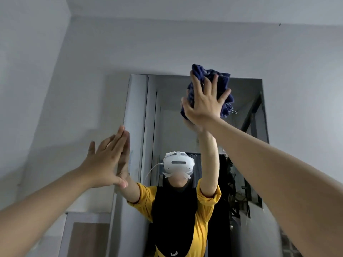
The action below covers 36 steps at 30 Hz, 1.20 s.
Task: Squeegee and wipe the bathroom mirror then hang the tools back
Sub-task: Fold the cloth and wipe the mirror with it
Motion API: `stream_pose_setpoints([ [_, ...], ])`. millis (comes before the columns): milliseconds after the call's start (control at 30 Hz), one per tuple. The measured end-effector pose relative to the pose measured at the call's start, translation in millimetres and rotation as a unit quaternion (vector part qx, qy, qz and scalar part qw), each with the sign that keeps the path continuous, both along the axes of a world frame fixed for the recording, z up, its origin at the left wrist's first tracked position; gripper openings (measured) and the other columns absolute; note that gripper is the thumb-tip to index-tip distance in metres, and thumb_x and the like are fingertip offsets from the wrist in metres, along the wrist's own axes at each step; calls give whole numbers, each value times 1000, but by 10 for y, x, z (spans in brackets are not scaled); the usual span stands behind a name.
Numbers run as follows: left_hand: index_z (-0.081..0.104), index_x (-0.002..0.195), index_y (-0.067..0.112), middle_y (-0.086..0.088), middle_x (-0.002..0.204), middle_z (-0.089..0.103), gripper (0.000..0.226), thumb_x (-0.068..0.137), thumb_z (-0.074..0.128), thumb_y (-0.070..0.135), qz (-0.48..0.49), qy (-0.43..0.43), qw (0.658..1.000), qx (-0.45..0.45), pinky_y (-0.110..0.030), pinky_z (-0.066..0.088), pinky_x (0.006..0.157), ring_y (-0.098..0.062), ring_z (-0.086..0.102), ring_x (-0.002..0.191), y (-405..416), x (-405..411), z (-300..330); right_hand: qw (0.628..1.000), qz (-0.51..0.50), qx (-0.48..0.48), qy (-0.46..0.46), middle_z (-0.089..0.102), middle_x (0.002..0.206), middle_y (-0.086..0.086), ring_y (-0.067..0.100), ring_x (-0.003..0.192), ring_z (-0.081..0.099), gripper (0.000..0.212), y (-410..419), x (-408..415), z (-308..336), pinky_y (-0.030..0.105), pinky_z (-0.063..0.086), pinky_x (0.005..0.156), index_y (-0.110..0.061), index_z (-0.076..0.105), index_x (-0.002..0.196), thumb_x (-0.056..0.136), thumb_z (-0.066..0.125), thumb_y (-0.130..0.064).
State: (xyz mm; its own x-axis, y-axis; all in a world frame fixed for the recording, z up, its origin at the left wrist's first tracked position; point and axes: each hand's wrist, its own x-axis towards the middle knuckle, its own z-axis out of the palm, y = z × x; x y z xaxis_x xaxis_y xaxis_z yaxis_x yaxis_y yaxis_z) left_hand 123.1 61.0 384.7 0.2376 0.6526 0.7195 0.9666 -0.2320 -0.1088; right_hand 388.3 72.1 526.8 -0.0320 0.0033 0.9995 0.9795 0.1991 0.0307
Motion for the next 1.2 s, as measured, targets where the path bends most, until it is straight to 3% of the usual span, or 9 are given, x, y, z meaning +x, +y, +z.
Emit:
stream_pose_setpoints([
  [233,-45,130,26,7,142,-48,145,57,73,66,-6,35,999,-1,-61,-2,113,-24,-17,144,65,-72,20,996,53,-16,-70,23,154,3,33,147,-6,72,141,-1124,97,63,-15,108,-35,11,149,86,43,-47],
  [433,-42,134,20,2,145,-46,139,62,66,70,7,59,998,14,-60,1,113,-25,-15,144,89,-125,-15,978,49,-49,-195,28,152,-1,29,148,-2,71,165,-1584,-26,61,-14,110,-36,14,148,86,47,-44],
  [533,-38,136,16,-1,146,-44,126,72,57,67,22,66,997,21,-60,4,115,-25,-14,145,52,-78,-145,965,50,-54,-253,33,149,-6,25,148,4,68,147,-1478,-176,60,-11,112,-35,18,148,87,48,-42],
  [667,-38,136,16,1,142,-46,110,83,47,62,48,62,997,-1,-60,2,115,-23,-16,144,-48,-43,-423,961,58,-52,-265,34,150,-10,21,148,8,66,80,-1152,-417,59,-7,113,-35,19,148,89,46,-43],
  [867,-49,122,18,6,133,-49,131,68,57,72,69,59,995,-36,-59,1,113,-24,-17,144,-136,-19,-671,969,10,-37,-246,31,153,-8,23,148,8,63,5,-474,-716,64,-3,111,-37,18,148,91,41,-50],
  [1000,-45,130,14,7,130,-52,138,64,63,70,74,28,996,-42,-59,0,113,-23,-18,143,-104,78,-694,975,-16,-27,-218,32,154,-5,26,148,9,63,-45,-18,-851,67,2,110,-34,21,148,91,41,-51],
  [1200,-51,119,21,10,132,-50,142,60,71,64,82,-2,996,-30,-56,4,113,-20,-12,144,-116,106,-714,985,-30,-23,-167,31,154,0,29,148,8,71,-120,549,-973,69,2,109,-33,13,150,89,43,-53],
])
